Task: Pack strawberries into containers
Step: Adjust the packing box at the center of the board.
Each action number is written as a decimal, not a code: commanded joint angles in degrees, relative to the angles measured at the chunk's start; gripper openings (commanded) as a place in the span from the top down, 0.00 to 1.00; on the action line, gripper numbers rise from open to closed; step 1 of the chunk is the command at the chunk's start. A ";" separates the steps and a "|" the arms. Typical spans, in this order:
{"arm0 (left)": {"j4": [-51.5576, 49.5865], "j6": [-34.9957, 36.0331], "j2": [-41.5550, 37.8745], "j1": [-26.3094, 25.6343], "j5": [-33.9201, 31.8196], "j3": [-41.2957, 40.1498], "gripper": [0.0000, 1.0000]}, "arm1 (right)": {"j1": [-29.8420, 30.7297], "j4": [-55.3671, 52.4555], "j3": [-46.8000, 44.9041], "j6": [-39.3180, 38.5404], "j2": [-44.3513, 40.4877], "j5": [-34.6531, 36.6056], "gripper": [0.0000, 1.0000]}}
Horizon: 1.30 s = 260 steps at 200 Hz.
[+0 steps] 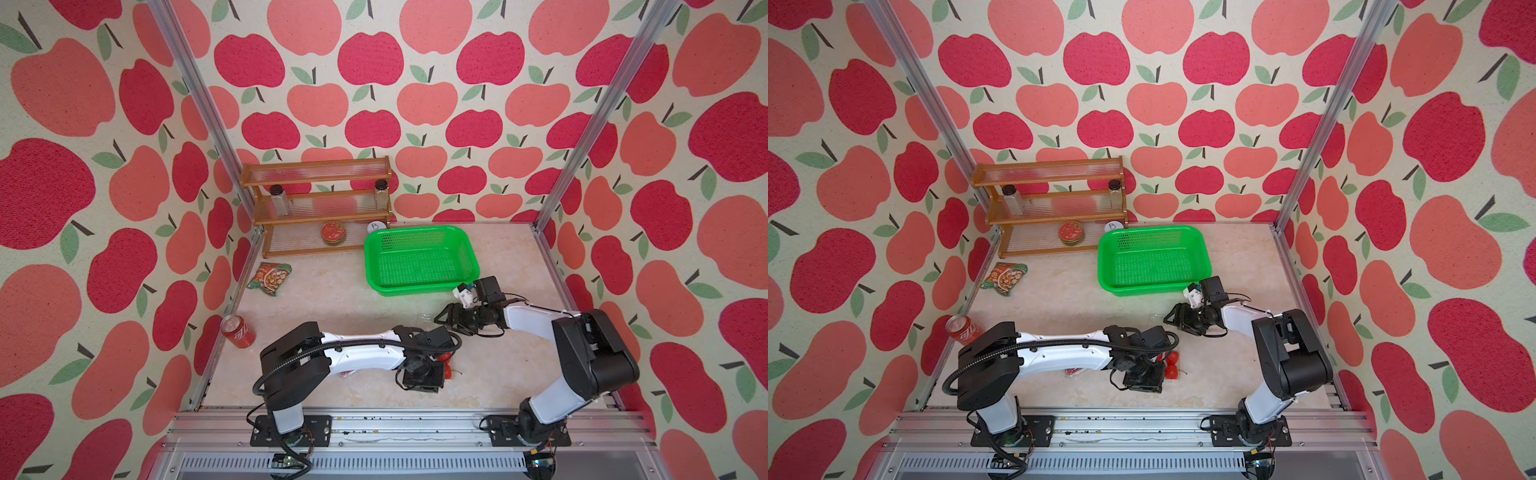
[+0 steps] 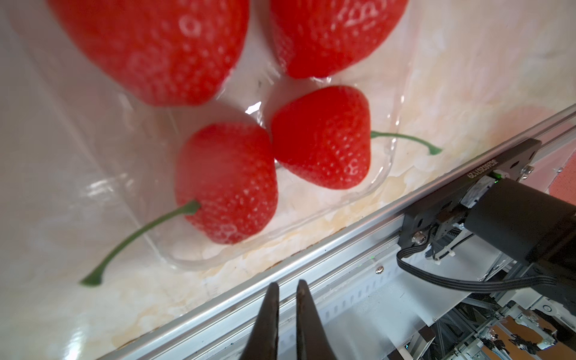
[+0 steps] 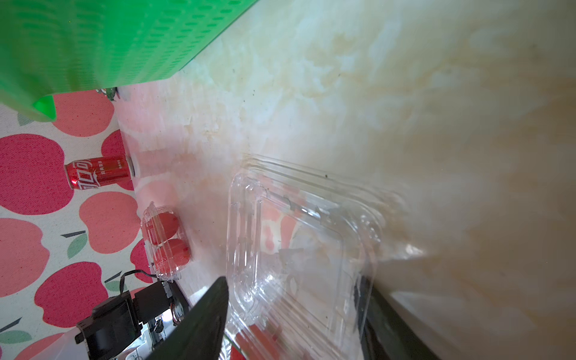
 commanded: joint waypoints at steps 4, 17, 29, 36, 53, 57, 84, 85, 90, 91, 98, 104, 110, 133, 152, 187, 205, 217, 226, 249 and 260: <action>-0.15 -1.12 1.80 0.70 0.86 1.97 0.89 | -0.21 0.06 0.31 -1.80 1.32 -1.39 0.35; 0.09 -1.39 2.16 0.88 0.98 1.88 0.89 | -0.12 0.00 0.27 -1.91 0.92 -1.86 0.35; 0.12 -1.40 2.42 1.03 1.24 1.88 0.89 | -0.12 -0.06 0.11 -2.01 0.26 -2.17 0.35; -0.02 -1.31 2.56 1.08 1.31 2.03 0.89 | -0.04 0.04 -0.07 -2.06 -0.17 -2.30 0.35; -0.44 -0.84 2.73 1.07 1.64 2.36 0.89 | 0.06 0.20 -0.32 -2.10 -1.40 -2.60 0.36; -0.61 -0.76 2.76 1.07 1.70 2.49 0.89 | 0.12 0.34 -0.42 -2.02 -1.61 -2.65 0.36; -1.72 -0.38 2.93 1.07 1.65 2.76 0.89 | 0.35 1.68 -1.12 -1.51 -3.51 -3.08 0.36; -1.71 -0.40 2.91 1.07 1.62 2.76 0.89 | 0.38 1.74 -1.17 -1.50 -3.56 -3.09 0.36; -1.71 -0.37 2.99 1.07 1.60 2.67 0.89 | 0.37 2.01 -1.34 -1.36 -3.83 -3.09 0.36; -1.76 -0.40 2.90 1.07 1.60 2.71 0.89 | 0.44 2.04 -1.37 -1.33 -3.94 -3.09 0.36; -1.85 -0.42 2.82 1.08 1.53 2.67 0.89 | 0.41 2.57 -1.69 -1.10 -4.49 -3.22 0.36; -1.89 -0.43 2.66 1.07 1.27 2.59 0.89 | 0.44 3.27 -1.98 -0.91 -4.81 -3.47 0.36; -1.93 -0.47 2.57 1.07 1.25 2.56 0.89 | 0.53 3.82 -2.25 -0.70 -5.17 -3.82 0.36; -2.15 -0.58 2.25 1.07 0.67 2.24 0.89 | 0.84 4.69 -2.45 -0.43 -5.28 -5.08 0.37; -2.24 -0.74 2.02 1.16 0.19 1.99 0.89 | 1.27 4.96 -2.54 -0.74 -5.67 -5.90 0.37; -1.84 -1.42 1.91 1.24 -0.08 1.29 0.89 | 1.74 5.40 -2.67 -0.44 -7.44 -6.16 0.38; -2.05 -1.40 2.02 1.25 -0.21 1.35 0.89 | 1.75 4.76 -2.54 -0.52 -8.14 -5.82 0.38; -2.53 -1.40 2.12 1.25 -0.40 1.62 0.89 | 1.78 4.61 -2.45 -0.54 -8.25 -5.89 0.38; -3.14 -1.40 2.29 1.25 -0.84 1.85 0.89 | 1.74 4.61 -2.45 -0.51 -8.27 -5.86 0.38; -4.46 -1.51 2.59 1.32 -1.93 2.22 0.90 | 1.87 5.11 -2.78 0.24 -8.26 -5.91 0.38; -5.27 -1.59 2.65 1.34 -2.48 2.60 0.90 | 1.94 5.61 -3.01 0.68 -8.42 -5.99 0.38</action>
